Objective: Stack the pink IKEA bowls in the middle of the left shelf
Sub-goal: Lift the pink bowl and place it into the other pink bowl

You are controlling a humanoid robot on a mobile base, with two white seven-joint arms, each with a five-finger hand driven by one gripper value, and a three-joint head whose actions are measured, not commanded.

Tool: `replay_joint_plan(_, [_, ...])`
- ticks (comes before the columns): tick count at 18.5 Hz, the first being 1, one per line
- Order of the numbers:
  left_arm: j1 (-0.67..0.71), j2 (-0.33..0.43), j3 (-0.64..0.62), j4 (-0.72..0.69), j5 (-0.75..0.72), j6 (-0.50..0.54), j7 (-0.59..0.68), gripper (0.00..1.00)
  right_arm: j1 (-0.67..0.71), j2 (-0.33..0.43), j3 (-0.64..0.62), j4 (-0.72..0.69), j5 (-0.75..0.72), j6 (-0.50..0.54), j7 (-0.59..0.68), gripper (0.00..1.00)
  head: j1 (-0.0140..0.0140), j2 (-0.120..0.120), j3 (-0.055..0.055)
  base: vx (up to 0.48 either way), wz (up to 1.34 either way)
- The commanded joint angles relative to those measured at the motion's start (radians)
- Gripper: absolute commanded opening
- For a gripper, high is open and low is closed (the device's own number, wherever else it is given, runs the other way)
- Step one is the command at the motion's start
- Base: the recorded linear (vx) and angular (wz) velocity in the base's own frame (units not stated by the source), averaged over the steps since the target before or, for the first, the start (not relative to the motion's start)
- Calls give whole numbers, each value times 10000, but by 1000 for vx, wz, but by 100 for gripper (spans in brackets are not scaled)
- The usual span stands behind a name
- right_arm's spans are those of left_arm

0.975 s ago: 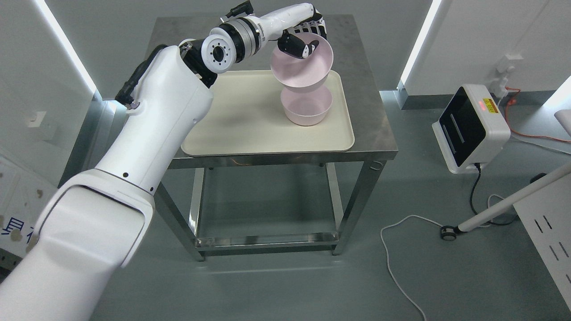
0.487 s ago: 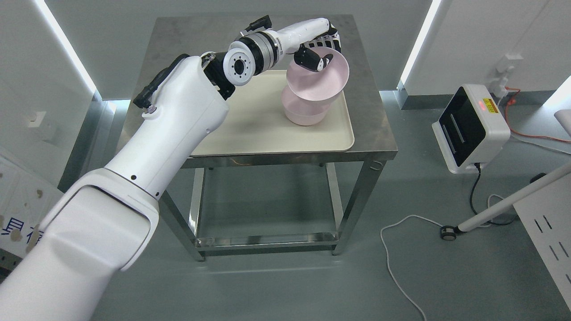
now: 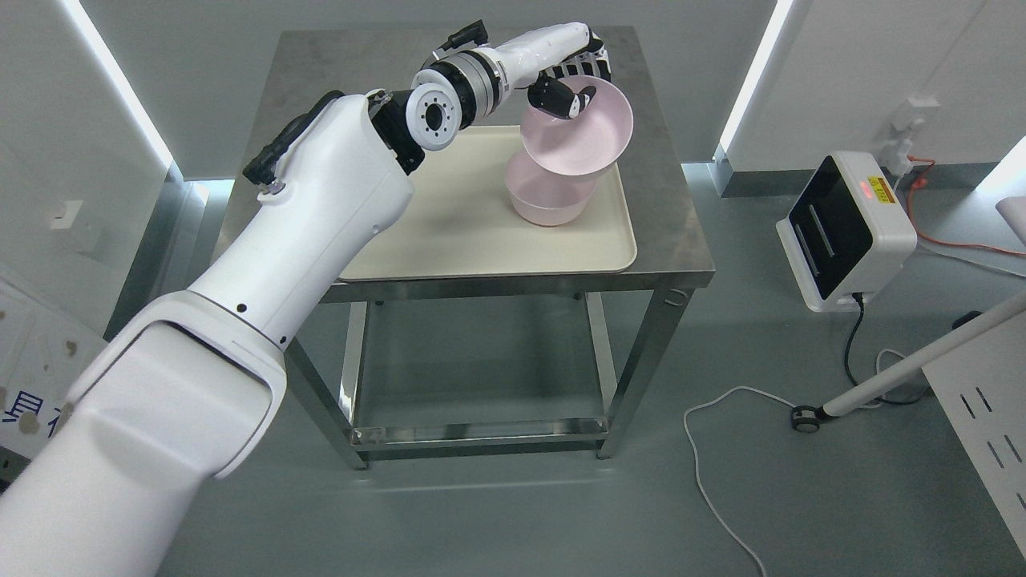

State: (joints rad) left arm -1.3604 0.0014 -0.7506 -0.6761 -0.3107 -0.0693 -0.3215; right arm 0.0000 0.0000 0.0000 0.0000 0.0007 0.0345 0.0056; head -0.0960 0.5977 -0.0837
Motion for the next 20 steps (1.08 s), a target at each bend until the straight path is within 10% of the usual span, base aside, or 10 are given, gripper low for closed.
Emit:
replay_joint_plan(1, [-171,160,113,1115,-7,-120,69,7,291,-175,-108,-337,-7,8,5,100,0,0,0,0,0])
replay_joint_plan(4, [-171,160,189,1193,-7,-135,285,10,291,-175,-108,-337,-7,8,5,100,0,0,0,0,0])
replay_joint_plan(8, [-186,160,220,1147,-7,-135,300,53,291,-175,-107,-337,-7,8,5,100,0,0,0,0,0])
replay_joint_plan(14, [210,160,2836,766,70,-821,1202,90,291,-175,-107,-337,-7,8,5,100,0,0,0,0,0])
replay_joint_plan(20, [3812,1316,4086,-5396,55,-1788,-1444,90,291,-175,-108,-337,-7,-7,5,100,0,0,0,0,0])
